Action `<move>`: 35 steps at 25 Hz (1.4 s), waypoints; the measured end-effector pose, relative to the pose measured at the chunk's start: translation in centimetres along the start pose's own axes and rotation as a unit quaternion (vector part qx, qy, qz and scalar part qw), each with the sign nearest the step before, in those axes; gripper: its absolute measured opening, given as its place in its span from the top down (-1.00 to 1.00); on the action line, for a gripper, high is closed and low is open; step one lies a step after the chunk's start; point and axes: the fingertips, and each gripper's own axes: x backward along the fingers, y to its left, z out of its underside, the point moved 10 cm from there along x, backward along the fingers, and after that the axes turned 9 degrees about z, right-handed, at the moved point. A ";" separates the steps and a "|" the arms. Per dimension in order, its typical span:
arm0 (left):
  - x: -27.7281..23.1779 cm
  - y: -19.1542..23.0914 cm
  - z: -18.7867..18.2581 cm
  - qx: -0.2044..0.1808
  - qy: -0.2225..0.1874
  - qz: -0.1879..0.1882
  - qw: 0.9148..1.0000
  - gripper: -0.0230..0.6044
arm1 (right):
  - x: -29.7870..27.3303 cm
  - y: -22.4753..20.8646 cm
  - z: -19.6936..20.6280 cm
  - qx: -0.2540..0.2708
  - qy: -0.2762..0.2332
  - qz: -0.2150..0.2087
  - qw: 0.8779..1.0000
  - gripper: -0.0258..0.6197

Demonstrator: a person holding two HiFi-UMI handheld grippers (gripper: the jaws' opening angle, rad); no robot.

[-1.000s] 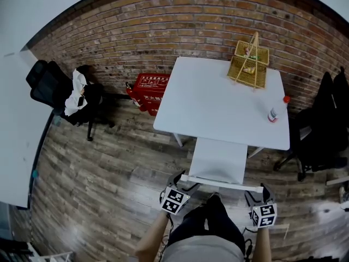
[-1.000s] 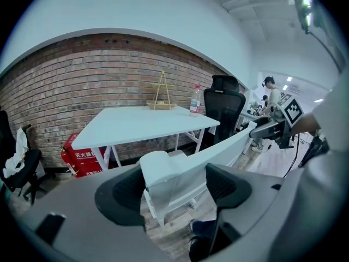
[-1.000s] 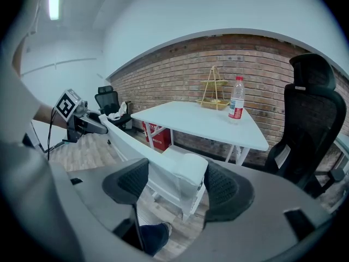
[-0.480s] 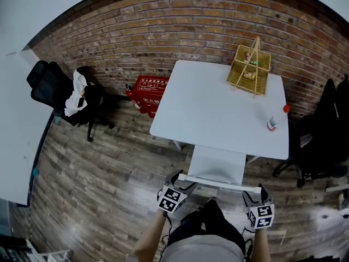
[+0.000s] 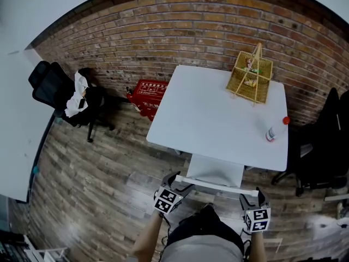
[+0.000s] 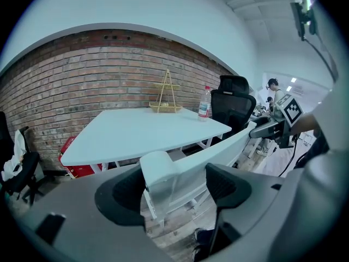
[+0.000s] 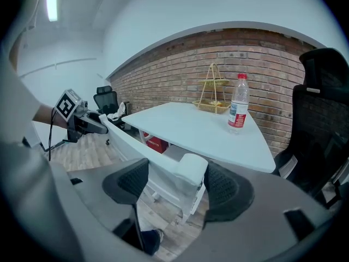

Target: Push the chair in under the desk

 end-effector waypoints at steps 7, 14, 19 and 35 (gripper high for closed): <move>-0.6 0.5 -1.4 0.001 0.000 -0.003 1.000 -0.19 | -1.0 -1.1 -0.9 0.001 -0.005 0.002 1.000 -0.07; -1.0 0.5 -2.1 0.009 0.004 -0.003 1.000 -0.19 | -1.7 -1.7 -1.1 0.002 -0.006 0.001 1.000 -0.07; -1.4 0.9 -2.3 0.009 0.005 -0.004 1.000 -0.19 | -2.2 -2.0 -1.5 0.002 0.000 0.000 1.000 -0.07; -3.1 4.0 -4.1 0.005 0.009 0.007 1.000 -0.19 | -4.5 -2.4 -4.0 -0.001 0.011 0.006 1.000 -0.07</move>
